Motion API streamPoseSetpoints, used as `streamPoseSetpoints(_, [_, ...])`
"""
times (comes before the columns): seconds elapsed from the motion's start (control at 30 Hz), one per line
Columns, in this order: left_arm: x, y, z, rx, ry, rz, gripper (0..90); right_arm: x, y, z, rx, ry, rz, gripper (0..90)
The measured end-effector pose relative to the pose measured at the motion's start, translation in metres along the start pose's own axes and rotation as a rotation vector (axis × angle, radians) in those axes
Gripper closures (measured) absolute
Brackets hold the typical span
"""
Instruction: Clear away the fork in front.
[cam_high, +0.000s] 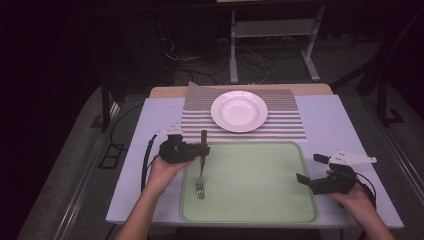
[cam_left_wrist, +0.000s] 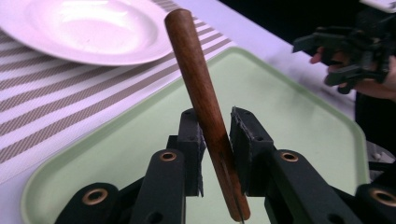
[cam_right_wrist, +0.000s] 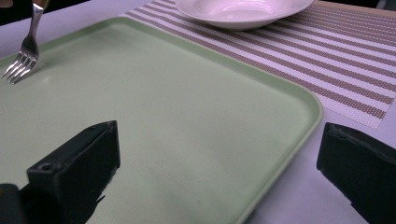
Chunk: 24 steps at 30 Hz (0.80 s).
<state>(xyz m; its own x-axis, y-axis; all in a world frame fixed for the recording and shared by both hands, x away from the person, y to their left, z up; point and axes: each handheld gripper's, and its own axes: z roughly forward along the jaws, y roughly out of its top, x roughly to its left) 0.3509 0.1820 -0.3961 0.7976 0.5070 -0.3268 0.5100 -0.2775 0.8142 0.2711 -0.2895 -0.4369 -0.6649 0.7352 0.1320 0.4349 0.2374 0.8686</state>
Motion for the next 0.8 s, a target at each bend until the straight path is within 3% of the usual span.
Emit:
streamPoseSetpoints(0.07, [0.001,-0.003,0.001,0.018,0.02,0.001,71.5,0.0,0.0,0.0,0.003,0.002,0.002,0.0])
streamPoseSetpoints(0.4, [0.012,-0.016,0.004,0.064,0.071,-0.085,67.9,0.0,0.001,0.003,0.005,0.006,-0.012,0.0])
streamPoseSetpoints(0.8, [0.016,-0.024,0.021,0.173,0.105,-0.104,68.1,0.0,0.001,0.003,0.006,0.008,-0.011,0.0])
